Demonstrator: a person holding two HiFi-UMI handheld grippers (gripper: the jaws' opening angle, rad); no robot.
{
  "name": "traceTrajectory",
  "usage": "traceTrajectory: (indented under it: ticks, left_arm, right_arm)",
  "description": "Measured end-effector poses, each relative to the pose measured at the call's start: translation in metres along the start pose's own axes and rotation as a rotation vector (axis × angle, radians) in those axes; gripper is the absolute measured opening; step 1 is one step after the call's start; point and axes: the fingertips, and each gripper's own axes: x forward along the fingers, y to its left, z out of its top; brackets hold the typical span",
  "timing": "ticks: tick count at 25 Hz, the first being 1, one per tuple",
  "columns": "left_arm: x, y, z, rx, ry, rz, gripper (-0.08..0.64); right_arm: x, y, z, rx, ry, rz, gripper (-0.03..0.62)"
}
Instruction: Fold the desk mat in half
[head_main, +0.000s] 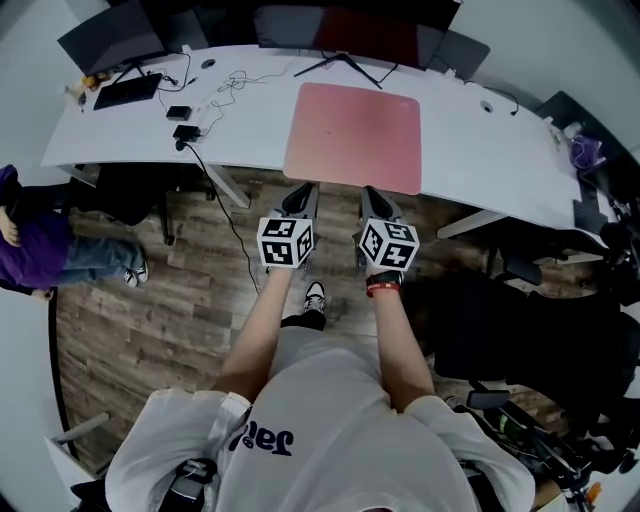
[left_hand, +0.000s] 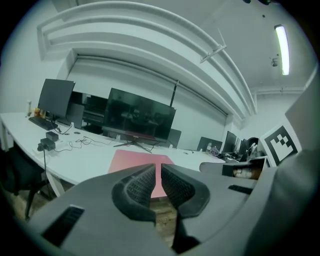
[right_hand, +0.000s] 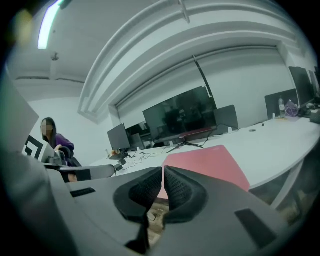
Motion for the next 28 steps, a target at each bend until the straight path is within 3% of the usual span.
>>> traceTrajectory:
  ticks: [7,15,22,28]
  left_arm:
    - [0.04,0.03,-0.041,-0.132,0.108,-0.036,0.089]
    - [0.076,0.058,-0.088,-0.281,0.21,-0.067,0.144]
    - [0.112,0.061,-0.115,-0.49,0.261,-0.081,0.229]
    - [0.146,0.069,-0.136,-0.642,0.289,-0.049,0.244]
  right_arm:
    - [0.043,-0.018,-0.038,0.114,0.07,-0.024,0.029]
    - [0.08,-0.038,-0.077,0.332,0.091,-0.042,0.125]
    - [0.094,-0.08,-0.103,0.603,0.085,-0.095,0.155]
    - [0.117,-0.117,-0.124,0.801,0.078,-0.119,0.156]
